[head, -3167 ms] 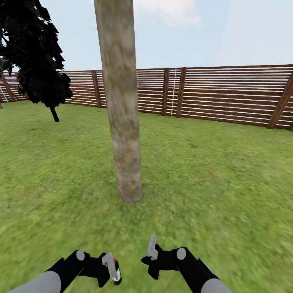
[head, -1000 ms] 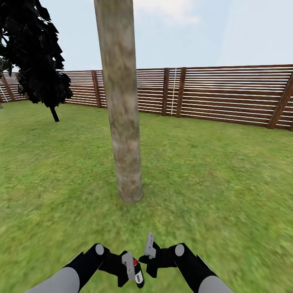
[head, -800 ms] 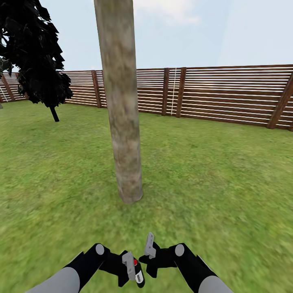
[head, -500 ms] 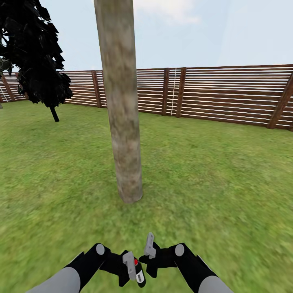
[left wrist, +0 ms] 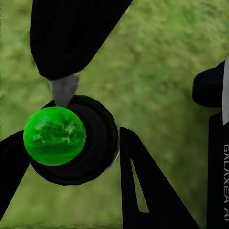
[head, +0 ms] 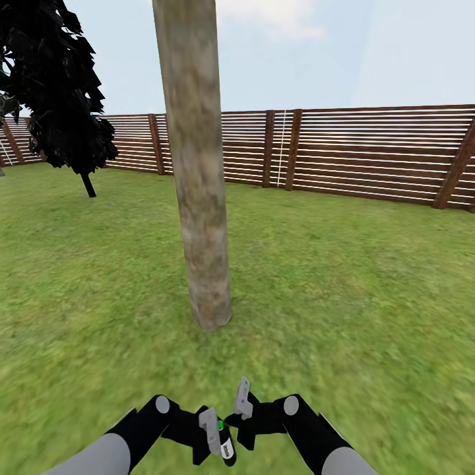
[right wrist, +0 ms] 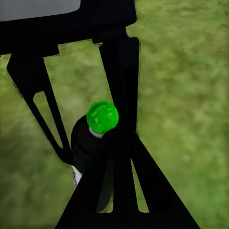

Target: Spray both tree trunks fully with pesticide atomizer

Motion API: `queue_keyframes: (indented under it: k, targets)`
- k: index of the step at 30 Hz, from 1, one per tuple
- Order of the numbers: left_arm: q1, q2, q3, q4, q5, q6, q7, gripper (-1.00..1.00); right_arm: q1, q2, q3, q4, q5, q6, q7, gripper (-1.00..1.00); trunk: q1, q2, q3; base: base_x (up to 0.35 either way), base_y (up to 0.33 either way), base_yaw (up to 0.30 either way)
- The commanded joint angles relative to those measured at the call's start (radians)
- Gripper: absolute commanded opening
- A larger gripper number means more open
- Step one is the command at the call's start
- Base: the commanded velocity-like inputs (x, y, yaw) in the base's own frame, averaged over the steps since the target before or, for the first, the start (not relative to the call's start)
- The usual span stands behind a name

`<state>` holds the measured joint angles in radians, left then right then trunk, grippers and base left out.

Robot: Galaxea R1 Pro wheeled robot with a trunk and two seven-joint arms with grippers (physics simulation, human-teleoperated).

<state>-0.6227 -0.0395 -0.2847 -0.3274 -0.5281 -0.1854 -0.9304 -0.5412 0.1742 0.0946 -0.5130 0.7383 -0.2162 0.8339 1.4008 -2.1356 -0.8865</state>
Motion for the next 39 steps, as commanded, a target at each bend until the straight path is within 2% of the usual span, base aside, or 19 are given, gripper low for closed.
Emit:
queue_keyframes:
  k: [1, 4, 5, 11, 14, 15, 17, 18, 20, 22, 26, 28, 30, 31, 32, 34, 36, 37, 39]
  targets:
    - [0.0, 0.002, 0.003, -0.001, -0.01, -0.009, 0.0, -1.0, 0.0, 0.0, -0.001, -0.001, 0.01, -0.006, 0.001, -1.0, 0.0, 0.0, -0.001, 0.0, 0.0, 0.0]
    - [0.004, 0.018, 0.003, 0.0, -0.015, -0.009, 0.001, -1.0, 0.0, 0.0, -0.001, -0.002, 0.01, -0.006, 0.001, -1.0, 0.0, 0.0, -0.001, 0.0, 0.0, 0.0]
    - [0.007, 0.033, 0.003, 0.0, -0.016, -0.009, 0.002, -1.0, 0.0, 0.0, -0.001, -0.002, 0.01, -0.006, 0.001, -1.0, 0.0, 0.0, -0.001, 0.0, 0.0, 0.0]
    - [0.013, 0.148, -0.003, 0.001, -0.019, -0.011, 0.003, -1.0, 0.0, 0.0, -0.001, -0.002, 0.01, -0.006, 0.001, -1.0, 0.0, 0.0, -0.001, 0.0, 0.0, 0.0]
    - [0.014, 0.191, -0.003, 0.001, -0.019, -0.011, 0.004, -1.0, 0.0, 0.0, -0.001, -0.002, 0.011, -0.006, 0.001, -1.0, 0.0, 0.0, -0.001, 0.0, 0.0, 0.0]
    - [0.014, 0.217, -0.004, 0.001, -0.019, -0.011, 0.004, -1.0, 0.0, 0.0, -0.001, -0.002, 0.011, -0.006, 0.001, -1.0, 0.0, 0.0, -0.001, 0.0, 0.0, 0.0]
    - [0.014, 0.247, -0.004, 0.002, -0.019, -0.012, 0.004, -1.0, 0.0, 0.0, -0.001, -0.001, 0.011, -0.006, 0.001, -1.0, 0.0, 0.0, -0.001, 0.0, 0.0, 0.0]
    - [0.014, 0.265, -0.004, 0.002, -0.02, -0.012, 0.004, -1.0, 0.0, 0.0, -0.001, -0.001, 0.011, -0.006, 0.001, 1.0, 0.0, 0.0, -0.001, 0.0, 0.0, 0.0]
    - [0.014, 0.31, 0.0, 0.003, -0.019, -0.023, 0.004, -1.0, 0.0, -0.001, -0.002, 0.003, 0.012, -0.006, 0.001, 1.0, 0.0, 0.0, -0.001, 0.0, 0.0, 0.0]
    - [0.014, 0.336, 0.003, 0.005, -0.018, -0.038, 0.004, -1.0, 0.0, -0.002, -0.002, 0.003, 0.012, -0.007, 0.001, 1.0, 0.0, 0.0, -0.001, 0.0, 0.0, 0.0]
    - [0.014, 0.353, 0.005, 0.005, -0.018, -0.042, 0.021, -1.0, 0.0, -0.009, -0.004, 0.005, 0.013, -0.009, -0.005, 1.0, 0.0, 0.0, -0.001, 0.0, 0.0, 0.0]
    - [0.014, 0.355, 0.006, 0.009, -0.017, -0.037, 0.067, -1.0, 0.0, -0.027, -0.009, 0.005, 0.011, -0.01, -0.019, 1.0, 0.0, 0.0, -0.001, 0.0, 0.0, 0.0]
    - [0.014, 0.355, 0.013, 0.016, -0.004, -0.033, 0.182, -1.0, 0.001, -0.072, -0.02, 0.008, 0.003, -0.011, -0.092, 1.0, 0.0, 0.0, -0.001, 0.0, 0.0, 0.0]
    - [0.014, 0.354, 0.028, 0.021, 0.015, -0.032, 0.26, -1.0, 0.003, -0.111, -0.058, 0.029, -0.016, -0.011, -0.179, 1.0, 0.0, 0.0, -0.001, 0.0, 0.0, 0.0]
    - [0.014, 0.351, 0.047, 0.037, 0.035, -0.031, 0.309, -1.0, 0.004, -0.133, -0.111, 0.069, -0.041, -0.011, -0.249, 1.0, 0.0, 0.0, -0.001, 0.0, 0.0, 0.0]
    - [0.014, 0.346, 0.092, 0.074, 0.082, -0.031, 0.368, -1.0, 0.005, -0.155, -0.205, 0.148, -0.077, -0.012, -0.352, 1.0, 0.0, 0.0, -0.001, 0.0, 0.0, 0.0]
    - [0.014, 0.343, 0.164, 0.114, 0.155, -0.031, 0.429, -1.0, 0.006, -0.185, -0.299, 0.225, -0.098, -0.014, -0.482, 1.0, 0.0, 0.0, -0.001, 0.0, 0.0, 0.0]
    - [0.014, 0.341, 0.218, 0.139, 0.213, -0.031, 0.475, -1.0, 0.006, -0.198, -0.35, 0.264, -0.105, -0.016, -0.584, 1.0, 0.0, 0.0, -0.001, 0.0, 0.0, 0.0]
    - [0.014, 0.339, 0.294, 0.17, 0.3, -0.026, 0.586, -1.0, 0.011, -0.209, -0.421, 0.299, -0.112, -0.041, -0.78, 1.0, 0.0, 0.0, -0.001, 0.0, 0.0, 0.0]
